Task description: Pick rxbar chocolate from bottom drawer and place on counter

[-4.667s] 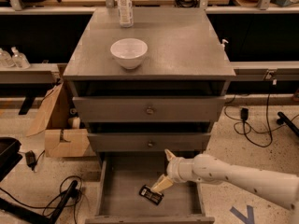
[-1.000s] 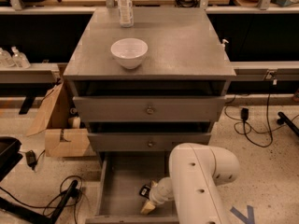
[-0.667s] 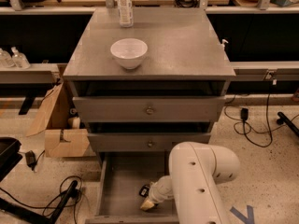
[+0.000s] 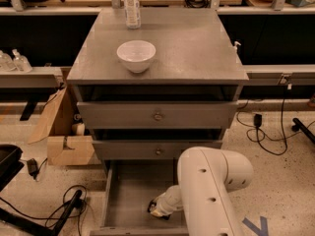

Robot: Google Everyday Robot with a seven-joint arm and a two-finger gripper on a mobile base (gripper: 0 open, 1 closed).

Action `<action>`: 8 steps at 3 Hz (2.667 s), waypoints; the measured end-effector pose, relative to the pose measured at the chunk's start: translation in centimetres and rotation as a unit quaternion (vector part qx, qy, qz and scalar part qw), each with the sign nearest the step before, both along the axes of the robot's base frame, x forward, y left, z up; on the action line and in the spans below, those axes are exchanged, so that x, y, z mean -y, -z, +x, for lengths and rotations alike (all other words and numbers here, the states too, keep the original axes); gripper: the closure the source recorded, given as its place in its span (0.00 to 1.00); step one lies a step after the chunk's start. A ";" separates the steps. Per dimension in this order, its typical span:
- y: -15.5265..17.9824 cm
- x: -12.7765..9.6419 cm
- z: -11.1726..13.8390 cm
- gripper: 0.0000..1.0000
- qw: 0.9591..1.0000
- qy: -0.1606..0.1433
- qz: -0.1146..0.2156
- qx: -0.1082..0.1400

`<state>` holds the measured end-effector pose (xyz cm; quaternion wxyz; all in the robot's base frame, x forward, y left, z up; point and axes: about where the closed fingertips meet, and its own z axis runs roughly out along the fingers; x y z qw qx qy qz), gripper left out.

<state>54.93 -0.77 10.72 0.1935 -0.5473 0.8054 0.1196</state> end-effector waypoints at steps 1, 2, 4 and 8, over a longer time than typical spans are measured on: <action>0.0 0.0 0.0 1.00 1.000 0.000 0.000 0.000; -3.1 -1.5 -0.2 1.00 0.999 -0.039 0.010 0.017; -17.8 0.6 -5.0 1.00 0.991 -0.108 0.044 0.070; -48.2 15.8 -6.9 1.00 0.986 0.022 0.128 0.102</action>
Offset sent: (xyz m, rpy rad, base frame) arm -0.0034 0.0261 0.0528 0.0291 -0.0415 0.1307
